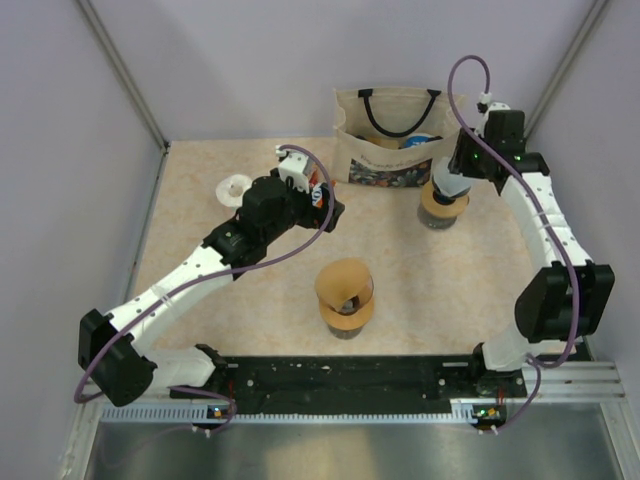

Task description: Place the coffee filter in the dripper

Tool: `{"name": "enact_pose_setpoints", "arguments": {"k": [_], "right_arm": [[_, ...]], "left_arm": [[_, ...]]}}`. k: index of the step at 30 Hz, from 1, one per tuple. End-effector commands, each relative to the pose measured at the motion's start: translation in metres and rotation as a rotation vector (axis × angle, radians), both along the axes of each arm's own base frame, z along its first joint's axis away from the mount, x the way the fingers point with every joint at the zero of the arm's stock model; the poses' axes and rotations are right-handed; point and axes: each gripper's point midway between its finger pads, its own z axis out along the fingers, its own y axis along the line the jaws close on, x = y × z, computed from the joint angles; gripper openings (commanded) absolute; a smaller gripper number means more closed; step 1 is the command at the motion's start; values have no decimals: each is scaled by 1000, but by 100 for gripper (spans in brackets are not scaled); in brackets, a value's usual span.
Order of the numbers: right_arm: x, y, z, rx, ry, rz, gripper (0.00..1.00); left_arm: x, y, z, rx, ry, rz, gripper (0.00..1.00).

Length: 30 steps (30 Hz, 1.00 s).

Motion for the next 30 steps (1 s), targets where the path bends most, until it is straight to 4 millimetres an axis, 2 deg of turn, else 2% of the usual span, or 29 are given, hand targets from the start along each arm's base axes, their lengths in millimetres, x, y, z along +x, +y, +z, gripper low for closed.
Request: {"name": "enact_pose_setpoints", "arguments": {"k": [1,2,5,10,15,18,19,24,30], "right_arm": [[-6,-10,61,-32,-174,-52,52],[-9,-13,65,-31,-191,-78,59],[-25,-27,73,-35,-261,-165,99],[-72,-59,98,44,-457,-421,99],[-125,-69,111,59,-569,-455,99],[-149,-78,102,80,-567,-524,99],[-162,-83,91,94,-551,-567,99],[-181,-79,79,94,-557,-530,99],[-192,-82,76,104,-592,-547,99]], "left_arm": [[2,2,33,-52,-66,5,99],[1,3,34,-53,-69,10,99],[1,14,36,-50,-78,60,99],[-2,42,36,-61,-76,180,99],[-7,83,26,-70,-42,370,99],[-14,116,23,-81,-41,513,99],[-20,139,17,-85,-27,621,99],[-37,172,10,-97,-15,751,99],[-50,186,7,-101,-1,782,99]]}}
